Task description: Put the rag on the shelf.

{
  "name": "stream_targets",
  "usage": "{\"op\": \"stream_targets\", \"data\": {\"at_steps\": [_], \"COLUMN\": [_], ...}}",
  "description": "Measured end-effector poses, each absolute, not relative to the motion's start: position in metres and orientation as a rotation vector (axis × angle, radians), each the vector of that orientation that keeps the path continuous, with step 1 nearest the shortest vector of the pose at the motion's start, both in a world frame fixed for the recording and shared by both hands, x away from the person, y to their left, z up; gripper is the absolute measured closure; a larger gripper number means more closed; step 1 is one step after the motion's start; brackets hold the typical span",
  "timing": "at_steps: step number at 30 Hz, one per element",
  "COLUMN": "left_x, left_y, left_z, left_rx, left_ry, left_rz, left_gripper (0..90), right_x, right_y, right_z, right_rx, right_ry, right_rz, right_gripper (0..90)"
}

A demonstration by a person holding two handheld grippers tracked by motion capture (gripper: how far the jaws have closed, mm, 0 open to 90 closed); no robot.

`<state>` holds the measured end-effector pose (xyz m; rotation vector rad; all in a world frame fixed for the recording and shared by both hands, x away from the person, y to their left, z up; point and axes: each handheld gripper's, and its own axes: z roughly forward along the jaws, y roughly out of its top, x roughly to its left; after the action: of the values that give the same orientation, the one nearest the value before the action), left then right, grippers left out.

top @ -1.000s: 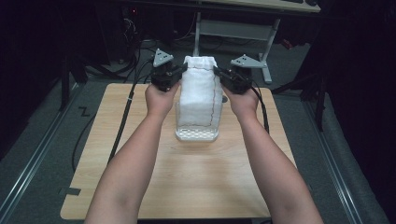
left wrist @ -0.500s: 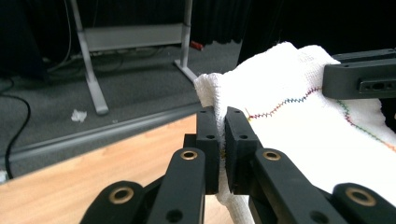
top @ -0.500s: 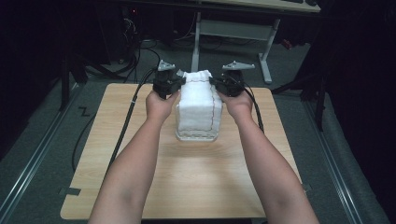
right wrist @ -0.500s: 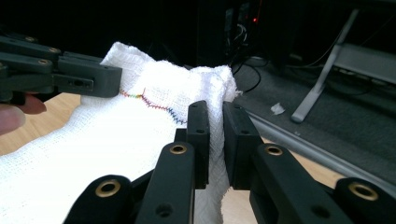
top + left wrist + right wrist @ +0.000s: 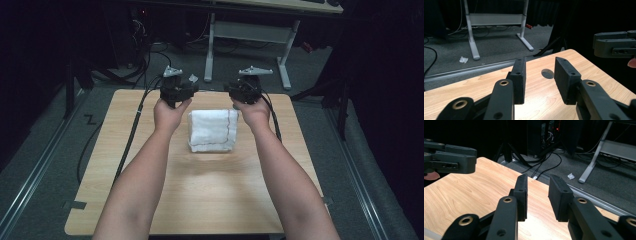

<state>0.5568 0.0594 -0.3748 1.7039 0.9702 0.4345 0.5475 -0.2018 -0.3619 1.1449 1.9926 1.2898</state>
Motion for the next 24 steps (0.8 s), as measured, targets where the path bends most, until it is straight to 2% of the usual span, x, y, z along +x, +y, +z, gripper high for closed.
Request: {"op": "stream_targets", "data": {"at_steps": [9,18,24], "left_x": [0.53,0.483,0.43], "left_y": [0.081,0.098,0.12], "left_z": [-0.376,-0.393,-0.421], "left_rx": [1.653,1.711,1.727], "left_ry": [0.993,0.953,0.913], "left_rz": [0.453,0.466,0.454], "left_gripper": [54.9,52.1,51.5], "right_x": [0.523,0.466,0.427], "right_y": [-0.216,-0.232,-0.246], "right_z": [-0.358,-0.364,-0.378], "right_rx": [1.126,1.058,1.049], "right_ry": [1.976,1.946,1.932], "right_rz": [1.312,1.338,1.33], "right_gripper": [52.3,47.7,44.9]}}
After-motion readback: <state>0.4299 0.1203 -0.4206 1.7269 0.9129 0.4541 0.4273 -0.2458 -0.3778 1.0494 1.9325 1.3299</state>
